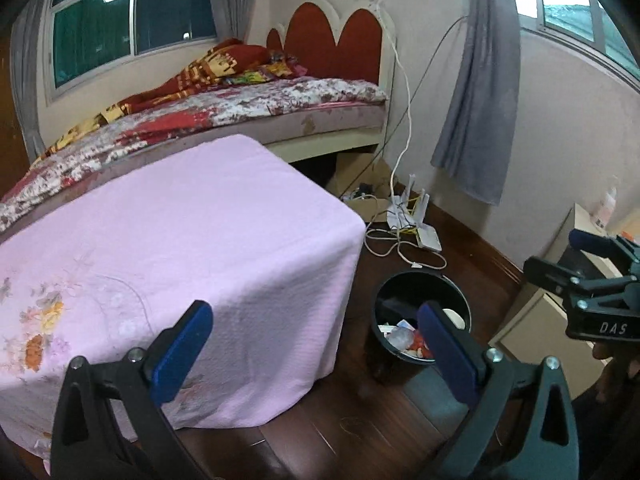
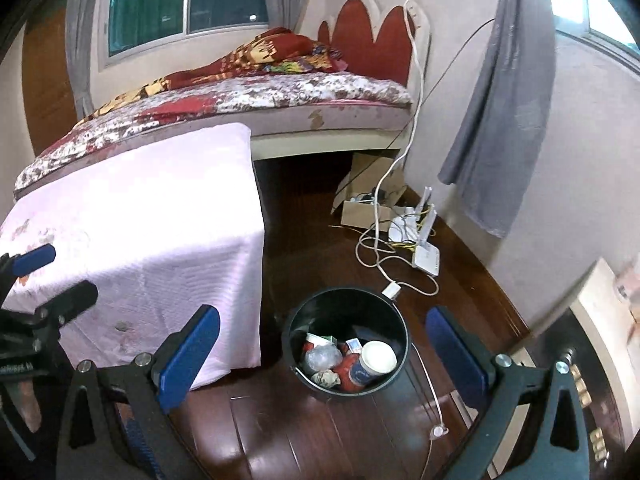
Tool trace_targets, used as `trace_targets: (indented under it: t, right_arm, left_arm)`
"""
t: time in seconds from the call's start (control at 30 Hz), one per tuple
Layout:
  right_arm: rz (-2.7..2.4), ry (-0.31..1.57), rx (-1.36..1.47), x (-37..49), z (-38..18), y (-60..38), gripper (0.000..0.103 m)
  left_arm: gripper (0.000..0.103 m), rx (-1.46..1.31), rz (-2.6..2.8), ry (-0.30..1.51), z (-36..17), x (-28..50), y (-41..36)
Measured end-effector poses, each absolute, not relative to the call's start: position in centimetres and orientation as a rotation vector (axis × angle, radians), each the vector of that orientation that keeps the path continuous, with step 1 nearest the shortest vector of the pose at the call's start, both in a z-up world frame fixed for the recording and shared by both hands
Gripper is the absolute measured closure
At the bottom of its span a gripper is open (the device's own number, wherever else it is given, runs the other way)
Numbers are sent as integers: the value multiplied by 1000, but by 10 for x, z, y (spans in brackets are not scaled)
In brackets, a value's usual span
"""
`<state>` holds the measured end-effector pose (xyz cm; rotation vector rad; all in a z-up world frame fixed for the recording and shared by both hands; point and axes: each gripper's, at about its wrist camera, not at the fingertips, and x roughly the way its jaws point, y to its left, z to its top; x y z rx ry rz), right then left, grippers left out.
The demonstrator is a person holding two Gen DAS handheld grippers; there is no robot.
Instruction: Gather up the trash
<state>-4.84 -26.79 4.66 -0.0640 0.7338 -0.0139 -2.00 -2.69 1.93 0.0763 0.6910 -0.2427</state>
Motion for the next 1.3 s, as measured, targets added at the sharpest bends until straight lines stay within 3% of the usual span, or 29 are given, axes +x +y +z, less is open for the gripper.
trace_targets:
  t: [0.43, 1.3]
  right_arm:
    - [-56, 677, 20, -94, 79, -277, 0]
    - [-62, 683, -2, -94, 82, -272, 0]
  left_arm:
    - [0, 107, -268, 608, 40, -40, -39]
    - [0, 113, -273, 607, 45, -44, -45]
